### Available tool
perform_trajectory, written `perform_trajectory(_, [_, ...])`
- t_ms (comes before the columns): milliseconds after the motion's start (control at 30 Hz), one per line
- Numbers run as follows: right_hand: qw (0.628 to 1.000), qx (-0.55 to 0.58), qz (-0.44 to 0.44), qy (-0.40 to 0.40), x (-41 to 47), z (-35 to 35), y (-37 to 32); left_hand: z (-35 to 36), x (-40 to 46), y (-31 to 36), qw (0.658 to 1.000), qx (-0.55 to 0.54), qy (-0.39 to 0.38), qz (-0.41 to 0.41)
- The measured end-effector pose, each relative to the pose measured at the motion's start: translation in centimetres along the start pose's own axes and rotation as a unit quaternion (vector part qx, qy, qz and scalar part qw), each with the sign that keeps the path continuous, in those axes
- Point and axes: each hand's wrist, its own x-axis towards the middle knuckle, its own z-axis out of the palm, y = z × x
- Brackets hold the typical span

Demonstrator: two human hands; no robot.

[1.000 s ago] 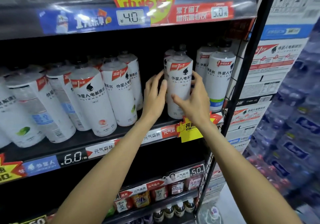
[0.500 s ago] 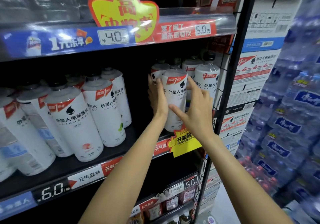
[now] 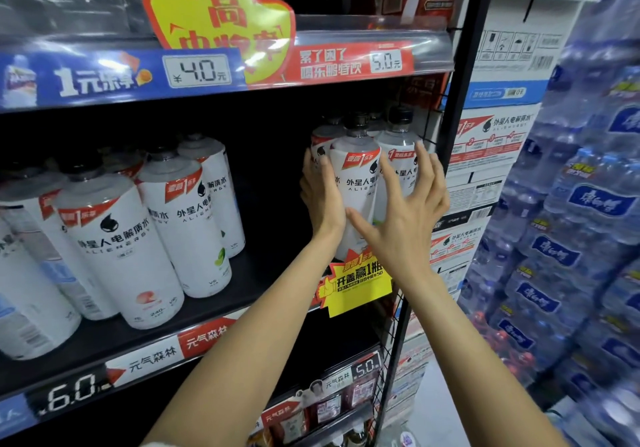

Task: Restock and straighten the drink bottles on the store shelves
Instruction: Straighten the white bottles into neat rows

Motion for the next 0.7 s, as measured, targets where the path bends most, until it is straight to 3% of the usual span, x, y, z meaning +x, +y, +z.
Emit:
perform_trajectory(233, [0.999,0.017,0.007,-0.030,0.0,0.0,0.6,0.0,-0.5,0.7,1.000,0.017,0.006,-0.006])
perform_trajectory(367, [0.998,0.059,-0.005,-0.028,-0.5,-1.0,-0.2,-2.0,-1.8,1.8,0.995,0.060,-0.064,-0.051])
perform_trajectory(467, [0.991,0.112,-0.064,-0.025,-1.5,-2.4,-1.2,-5.9,-4.9,3.3,0.985,0.103,-0.129,-0.050])
perform_trajectory(533, [0.979,0.163,-0.108,-0.057,-2.0,-3.1,-2.0,-9.1,-7.6,4.5,0.971,0.177,-0.155,0.043])
perform_trajectory(567, [0.967,0.199,-0.128,-0.094,-2.2,-3.2,-3.0,-11.2,-8.9,5.0,0.961,0.220,-0.128,0.110])
perform_trajectory(633, [0.948,0.238,-0.142,-0.158,-2.6,-3.4,-4.6,-14.8,-9.9,5.4,0.922,0.301,-0.040,0.239])
perform_trajectory(700, [0.930,0.277,-0.136,-0.198,-3.2,-2.9,-6.9,-18.7,-9.5,4.8,0.860,0.380,0.086,0.330])
